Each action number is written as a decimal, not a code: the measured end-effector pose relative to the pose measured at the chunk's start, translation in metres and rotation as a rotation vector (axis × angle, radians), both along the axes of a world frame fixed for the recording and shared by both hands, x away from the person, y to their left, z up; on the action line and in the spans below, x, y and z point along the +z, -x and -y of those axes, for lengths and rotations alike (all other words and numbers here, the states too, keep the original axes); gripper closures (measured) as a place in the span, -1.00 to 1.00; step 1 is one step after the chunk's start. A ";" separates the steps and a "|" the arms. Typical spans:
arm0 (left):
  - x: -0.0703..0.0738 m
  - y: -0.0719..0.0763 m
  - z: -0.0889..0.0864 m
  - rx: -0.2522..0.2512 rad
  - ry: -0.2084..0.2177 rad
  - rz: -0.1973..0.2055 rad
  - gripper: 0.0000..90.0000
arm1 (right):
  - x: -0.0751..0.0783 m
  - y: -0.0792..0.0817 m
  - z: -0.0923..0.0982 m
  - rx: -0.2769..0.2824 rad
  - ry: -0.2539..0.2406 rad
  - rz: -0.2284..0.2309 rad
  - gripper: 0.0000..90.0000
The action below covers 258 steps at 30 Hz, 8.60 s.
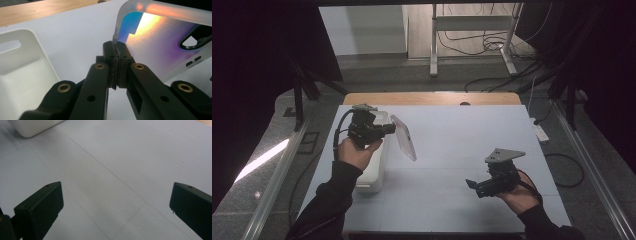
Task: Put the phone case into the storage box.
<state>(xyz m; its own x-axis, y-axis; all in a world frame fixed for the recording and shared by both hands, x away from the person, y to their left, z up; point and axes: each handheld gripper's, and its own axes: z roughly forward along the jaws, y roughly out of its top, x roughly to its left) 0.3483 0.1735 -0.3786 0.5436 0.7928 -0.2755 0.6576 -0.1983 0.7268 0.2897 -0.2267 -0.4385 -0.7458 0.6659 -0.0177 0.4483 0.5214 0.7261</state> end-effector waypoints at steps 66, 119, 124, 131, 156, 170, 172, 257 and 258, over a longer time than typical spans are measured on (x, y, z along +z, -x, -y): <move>0.016 -0.060 -0.076 0.279 -0.105 0.003 0.96 | -0.005 0.034 0.082 -0.269 0.001 0.001 -1.00; -0.055 -0.102 -0.073 0.474 -0.158 -0.130 0.96 | -0.006 0.035 0.079 -0.232 0.024 0.000 -1.00; -0.060 -0.103 -0.071 0.471 -0.163 -0.137 0.96 | -0.006 0.035 0.079 -0.230 0.025 0.000 -1.00; -0.065 -0.106 -0.068 0.476 -0.168 -0.142 0.96 | -0.006 0.035 0.078 -0.228 0.024 0.001 -1.00; -0.070 -0.109 -0.068 0.434 -0.135 -0.124 0.64 | -0.006 0.035 0.079 -0.223 0.021 0.002 -1.00; -0.066 -0.101 -0.070 0.346 -0.110 -0.058 0.25 | -0.006 0.035 0.079 -0.223 0.022 0.003 -1.00; -0.065 -0.099 -0.070 0.339 -0.103 -0.050 0.16 | -0.006 0.035 0.078 -0.223 0.022 0.002 -1.00; -0.062 0.006 -0.066 0.044 -0.078 0.119 -0.99 | -0.006 0.035 0.079 -0.230 0.018 -0.006 -1.00; -0.062 0.010 -0.066 0.044 -0.076 0.123 -0.99 | -0.006 0.035 0.079 -0.230 0.018 -0.006 -1.00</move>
